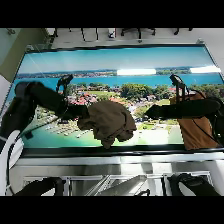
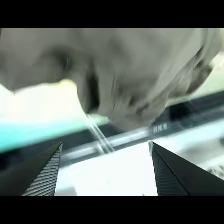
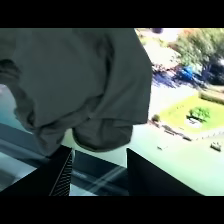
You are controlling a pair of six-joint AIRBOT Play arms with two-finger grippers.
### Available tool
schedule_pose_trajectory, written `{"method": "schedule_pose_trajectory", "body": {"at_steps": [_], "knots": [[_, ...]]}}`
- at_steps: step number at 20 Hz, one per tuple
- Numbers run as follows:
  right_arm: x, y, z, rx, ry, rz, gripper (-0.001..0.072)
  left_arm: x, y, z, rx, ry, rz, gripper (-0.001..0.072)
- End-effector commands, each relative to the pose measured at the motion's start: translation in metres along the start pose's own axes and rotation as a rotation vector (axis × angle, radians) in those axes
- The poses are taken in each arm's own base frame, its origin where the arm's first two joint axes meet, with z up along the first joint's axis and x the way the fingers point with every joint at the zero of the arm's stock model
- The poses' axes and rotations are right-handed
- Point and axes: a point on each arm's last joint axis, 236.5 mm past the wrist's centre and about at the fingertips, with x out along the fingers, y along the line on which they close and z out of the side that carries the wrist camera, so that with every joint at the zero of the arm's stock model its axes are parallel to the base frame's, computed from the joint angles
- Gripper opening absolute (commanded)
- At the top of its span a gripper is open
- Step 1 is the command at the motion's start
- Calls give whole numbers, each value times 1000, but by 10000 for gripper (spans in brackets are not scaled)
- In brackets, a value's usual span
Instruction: Fold the shirts.
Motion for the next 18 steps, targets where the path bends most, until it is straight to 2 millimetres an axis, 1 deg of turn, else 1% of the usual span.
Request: {"method": "schedule_pose_trajectory", "body": {"at_steps": [1,3,4,6,8,10,12,14,16,17,18], "knots": [[32,-25,-17,82,156,-13,381,51,9,-49,-175,-9,-142,613],[57,-29,-29,94,245,5,381,90,8,-69,-241,-32,-202,613],[68,-29,-36,102,286,12,381,105,8,-76,-254,-36,-209,613],[89,-18,-56,124,368,45,381,128,5,-81,-257,-48,-208,612],[106,-8,-83,109,447,55,381,145,0,-76,-231,-61,-187,612],[117,-4,-99,98,483,44,380,159,-5,-61,-216,-69,-171,612],[123,-7,-106,108,489,30,380,169,-7,-46,-216,-58,-157,612],[128,-12,-105,116,473,20,379,178,-10,-33,-212,-44,-150,612],[136,-17,-104,149,467,5,380,185,-14,-26,-196,-20,-149,592],[140,-20,-107,158,479,0,380,187,-15,-26,-193,-6,-148,481],[144,-21,-110,170,492,0,380,187,-15,-25,-193,1,-148,131]]}}
